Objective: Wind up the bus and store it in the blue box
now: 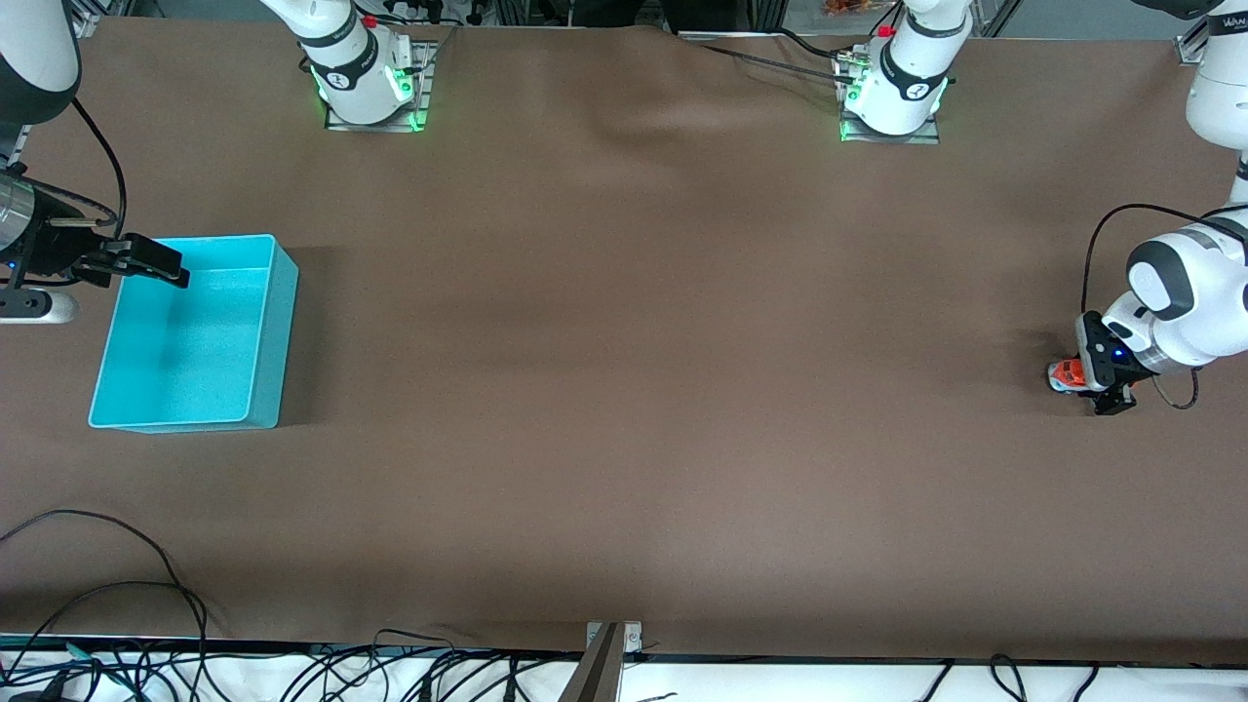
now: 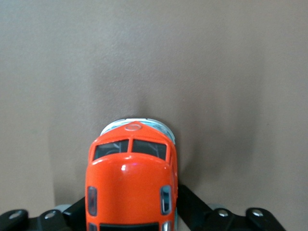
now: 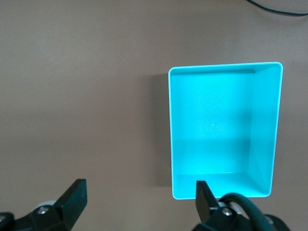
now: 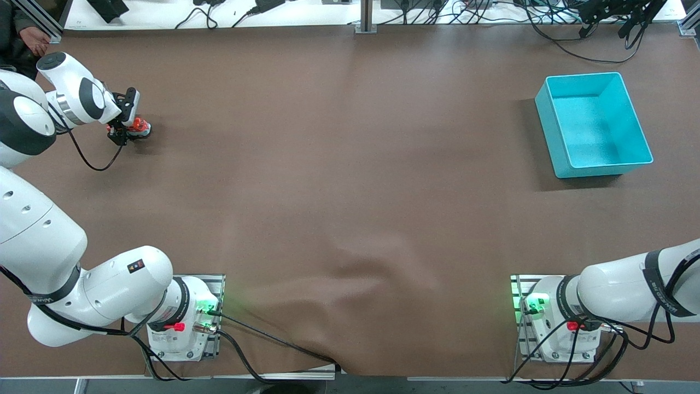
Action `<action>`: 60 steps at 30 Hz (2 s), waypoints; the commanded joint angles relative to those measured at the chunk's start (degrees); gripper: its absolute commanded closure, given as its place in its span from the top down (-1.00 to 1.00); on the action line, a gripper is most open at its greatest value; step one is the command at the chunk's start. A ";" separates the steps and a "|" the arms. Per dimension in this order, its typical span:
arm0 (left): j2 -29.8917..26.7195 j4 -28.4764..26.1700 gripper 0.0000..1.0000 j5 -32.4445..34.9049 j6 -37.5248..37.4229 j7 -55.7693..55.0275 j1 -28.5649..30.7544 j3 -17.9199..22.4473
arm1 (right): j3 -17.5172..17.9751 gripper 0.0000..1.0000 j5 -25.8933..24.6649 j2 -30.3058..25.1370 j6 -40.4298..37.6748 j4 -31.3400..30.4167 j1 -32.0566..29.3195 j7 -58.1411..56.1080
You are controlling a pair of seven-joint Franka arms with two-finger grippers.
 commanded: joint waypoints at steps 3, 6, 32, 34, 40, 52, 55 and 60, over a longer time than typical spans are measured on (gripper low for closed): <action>-3.37 0.77 1.00 1.41 -6.18 -4.66 -0.03 0.30 | -0.08 1.00 -0.86 0.65 -0.50 1.71 0.04 0.62; -6.27 0.69 1.00 1.41 -10.22 -6.85 -0.21 0.30 | -0.08 1.00 -0.86 0.65 -0.50 1.71 0.04 0.62; -24.56 13.25 1.00 1.41 -48.02 -39.28 -13.56 -0.49 | -0.08 1.00 -0.86 0.65 -0.50 1.71 0.04 0.62; -24.65 14.57 1.00 1.41 -48.55 -42.53 -15.58 -0.58 | -0.08 1.00 -0.86 0.65 -0.50 1.71 0.04 0.62; -24.65 17.47 1.00 0.53 -52.06 -51.58 -19.89 -0.40 | -0.08 1.00 -0.94 0.74 -0.50 1.71 0.04 0.62; -23.60 19.67 1.00 -5.80 -53.65 -57.48 -20.78 -0.84 | -0.08 1.00 -0.85 1.09 -0.59 1.71 0.13 0.54; -23.59 19.76 1.00 -5.80 -53.65 -59.85 -20.86 -0.84 | -0.08 1.00 -0.94 1.09 -0.59 1.71 0.13 0.54; -23.77 19.85 1.00 -5.80 -53.91 -60.82 -20.69 -0.84 | 0.01 1.00 -1.03 1.09 -0.68 1.71 0.22 0.54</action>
